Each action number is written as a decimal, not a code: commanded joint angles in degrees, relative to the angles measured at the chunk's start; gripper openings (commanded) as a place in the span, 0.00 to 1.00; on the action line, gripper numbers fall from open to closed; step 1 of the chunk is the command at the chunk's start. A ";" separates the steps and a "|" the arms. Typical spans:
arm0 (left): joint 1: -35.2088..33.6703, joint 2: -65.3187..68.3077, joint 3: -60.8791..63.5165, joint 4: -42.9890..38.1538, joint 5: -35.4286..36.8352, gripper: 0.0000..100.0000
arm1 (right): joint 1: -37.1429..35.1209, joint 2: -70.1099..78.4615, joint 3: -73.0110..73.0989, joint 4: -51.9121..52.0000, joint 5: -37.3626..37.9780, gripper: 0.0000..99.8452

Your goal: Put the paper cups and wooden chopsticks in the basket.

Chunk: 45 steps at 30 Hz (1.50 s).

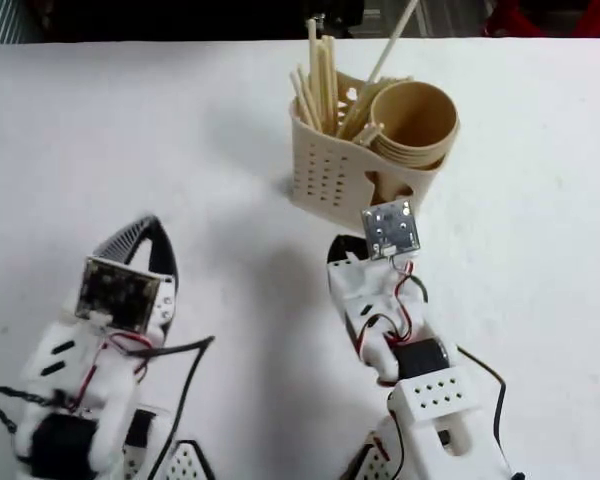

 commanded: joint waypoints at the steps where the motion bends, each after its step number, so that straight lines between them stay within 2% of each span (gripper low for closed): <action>1: -3.74 -6.11 11.43 -7.38 -1.93 0.02 | 1.10 -1.45 -0.35 -1.01 0.26 0.02; 7: -4.26 -8.57 19.08 -8.97 -3.16 0.02 | 2.33 -9.01 0.53 2.51 -0.44 0.02; 10: -4.26 -8.57 20.75 -8.97 -3.08 0.02 | 2.51 -18.86 2.20 6.73 -3.25 0.02; 17: -4.35 -8.57 25.05 -8.97 -3.08 0.02 | 2.59 -42.24 7.30 15.34 -3.08 0.02; 28: -4.35 -8.57 33.93 -8.97 -3.08 0.02 | 4.09 -41.36 5.36 16.84 -3.08 0.02; 36: -4.35 -8.40 34.11 -8.26 -2.90 0.02 | 4.18 -41.10 15.38 23.25 -3.25 0.02; 45: -4.35 -8.40 34.11 4.48 -3.08 0.02 | 6.99 -41.27 15.38 40.31 -3.16 0.02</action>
